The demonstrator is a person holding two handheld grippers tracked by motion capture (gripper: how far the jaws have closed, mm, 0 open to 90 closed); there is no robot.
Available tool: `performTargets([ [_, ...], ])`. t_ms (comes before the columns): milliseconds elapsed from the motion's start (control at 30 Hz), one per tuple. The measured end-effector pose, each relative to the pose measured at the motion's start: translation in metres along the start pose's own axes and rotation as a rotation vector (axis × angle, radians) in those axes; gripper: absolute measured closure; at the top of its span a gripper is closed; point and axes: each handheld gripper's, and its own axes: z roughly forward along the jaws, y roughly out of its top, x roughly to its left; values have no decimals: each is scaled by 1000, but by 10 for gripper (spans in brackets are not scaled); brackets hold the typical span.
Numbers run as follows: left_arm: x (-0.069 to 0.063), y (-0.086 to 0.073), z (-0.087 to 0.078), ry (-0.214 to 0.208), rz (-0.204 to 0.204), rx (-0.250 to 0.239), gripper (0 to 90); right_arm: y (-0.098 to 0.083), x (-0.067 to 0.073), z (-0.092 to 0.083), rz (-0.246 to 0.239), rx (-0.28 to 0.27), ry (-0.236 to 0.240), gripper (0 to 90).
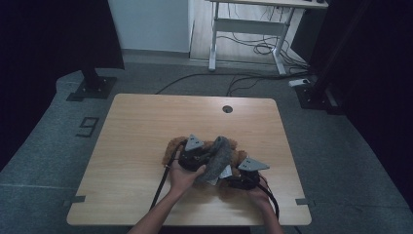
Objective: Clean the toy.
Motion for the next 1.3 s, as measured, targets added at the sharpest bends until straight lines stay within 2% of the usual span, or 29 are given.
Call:
performTargets([
  [200, 34, -11, -22, 89, -43, 1, 801, 0, 1, -2, 29, 17, -10, 386],
  [233, 41, -14, -27, 86, -64, -4, 801, 1, 1, -2, 35, 20, -13, 386],
  [333, 54, -21, -38, 91, -91, -17, 799, 2, 2, -3, 33, 31, -18, 385],
  [467, 64, -28, -55, 110, -112, -42, 799, 2, 3, -4, 55, 53, -32, 388],
  [567, 73, -38, -66, 122, -124, -42, 799, 0, 1, -4, 87, 61, -42, 405],
  [667, 79, -47, -73, 132, -142, -40, 798, 0, 1, -4, 89, 65, -50, 435],
  [800, 90, -57, -82, 173, -151, -16, 799, 0, 0, -4, 94, 70, -45, 482],
  [867, 99, -64, -83, 186, -176, 5, 800, 0, -1, -4, 92, 72, -48, 491],
  [933, 106, -72, -82, 178, -208, 25, 800, -1, -1, -4, 91, 70, -57, 497],
  [1000, 109, -73, -83, 159, -229, 18, 799, -1, -2, -4, 86, 69, -59, 500],
  [1100, 107, -65, -88, 138, -236, -14, 800, -1, -2, -4, 75, 68, -58, 503],
  [1200, 93, -41, -92, 110, -188, -57, 800, -1, -2, -4, 73, 67, -56, 504],
  [1300, 78, -20, -86, 85, -145, -64, 799, -1, -2, -4, 76, 60, -56, 501],
])
